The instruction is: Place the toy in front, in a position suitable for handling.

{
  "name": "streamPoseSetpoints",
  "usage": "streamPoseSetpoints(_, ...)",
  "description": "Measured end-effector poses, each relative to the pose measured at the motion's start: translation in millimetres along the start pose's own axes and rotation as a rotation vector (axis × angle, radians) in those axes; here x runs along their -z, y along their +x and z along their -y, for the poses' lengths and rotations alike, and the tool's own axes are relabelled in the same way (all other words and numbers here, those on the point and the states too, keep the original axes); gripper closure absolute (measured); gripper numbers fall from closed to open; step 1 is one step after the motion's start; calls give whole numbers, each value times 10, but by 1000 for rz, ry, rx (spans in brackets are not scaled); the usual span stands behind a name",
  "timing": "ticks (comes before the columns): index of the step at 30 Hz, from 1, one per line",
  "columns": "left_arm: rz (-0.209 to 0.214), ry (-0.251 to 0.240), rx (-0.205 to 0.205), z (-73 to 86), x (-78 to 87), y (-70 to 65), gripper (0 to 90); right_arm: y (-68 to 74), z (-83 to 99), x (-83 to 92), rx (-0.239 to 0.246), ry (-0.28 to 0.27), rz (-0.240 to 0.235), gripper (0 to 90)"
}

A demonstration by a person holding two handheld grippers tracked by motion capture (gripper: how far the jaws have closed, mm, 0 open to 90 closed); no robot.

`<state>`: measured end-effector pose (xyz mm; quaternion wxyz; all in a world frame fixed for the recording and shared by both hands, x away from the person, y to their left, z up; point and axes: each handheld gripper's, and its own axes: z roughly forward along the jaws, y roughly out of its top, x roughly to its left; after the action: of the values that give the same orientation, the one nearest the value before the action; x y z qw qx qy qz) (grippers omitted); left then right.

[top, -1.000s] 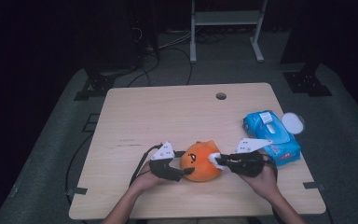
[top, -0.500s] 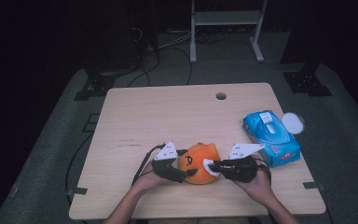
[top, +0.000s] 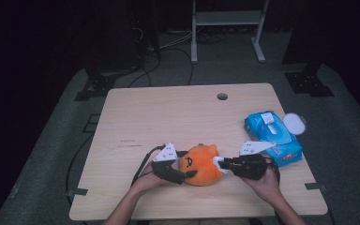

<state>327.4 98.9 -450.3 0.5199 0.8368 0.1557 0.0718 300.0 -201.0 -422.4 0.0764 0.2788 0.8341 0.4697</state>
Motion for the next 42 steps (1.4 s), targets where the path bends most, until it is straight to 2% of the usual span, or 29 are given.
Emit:
streamPoseSetpoints(3,-3,-3,-4,-18,7,-12,140,105,-7,-29,18,2,-50,808)
streamPoseSetpoints(4,-4,-1,-14,-4,7,-14,153,129,-10,-31,21,2,-55,808)
streamPoseSetpoints(6,-15,2,-19,13,7,-16,219,138,-26,-17,35,-6,-32,808)
streamPoseSetpoints(8,-15,2,-37,25,-2,-25,257,64,-37,0,9,-23,-12,808)
streamPoseSetpoints(9,-14,1,-40,28,-9,-34,270,5,-39,1,-12,-31,12,808)
streamPoseSetpoints(12,-13,5,-58,23,-25,-53,272,-143,-34,-17,-65,-34,56,808)
streamPoseSetpoints(16,-9,-5,-39,37,-24,-51,272,-229,3,-40,-106,-25,50,808)
streamPoseSetpoints(18,-15,-6,-30,31,-28,-66,271,-190,0,-24,-101,-29,39,808)
streamPoseSetpoints(21,-17,0,-50,8,-39,-119,270,-30,-34,-1,-64,-55,-22,807)
streamPoseSetpoints(23,-23,6,-67,-1,-39,-151,272,47,-63,-9,-34,-59,-26,806)
streamPoseSetpoints(24,-22,6,-71,2,-33,-154,277,48,-69,-12,-28,-58,-13,806)
streamPoseSetpoints(26,-20,4,-68,11,-21,-153,288,-22,-54,-9,-54,-59,21,806)
streamPoseSetpoints(29,-17,3,-74,14,-17,-157,289,-179,7,-2,-110,-33,75,807)
streamPoseSetpoints(30,-17,2,-74,15,-18,-158,289,-217,31,-2,-129,-26,81,807)
streamPoseSetpoints(32,-20,2,-67,6,-24,-170,288,-235,55,2,-145,-34,65,807)
streamPoseSetpoints(36,-16,2,-76,-25,-43,-235,283,-67,-33,10,-95,-79,14,807)
streamPoseSetpoints(39,1,10,-88,-49,-43,-281,274,0,-83,-11,-59,-83,24,805)
streamPoseSetpoints(40,13,1,-76,-47,-31,-272,275,-22,-72,-18,-67,-79,29,805)
streamPoseSetpoints(42,12,0,-81,-42,-23,-267,290,-105,-35,-11,-100,-68,43,805)
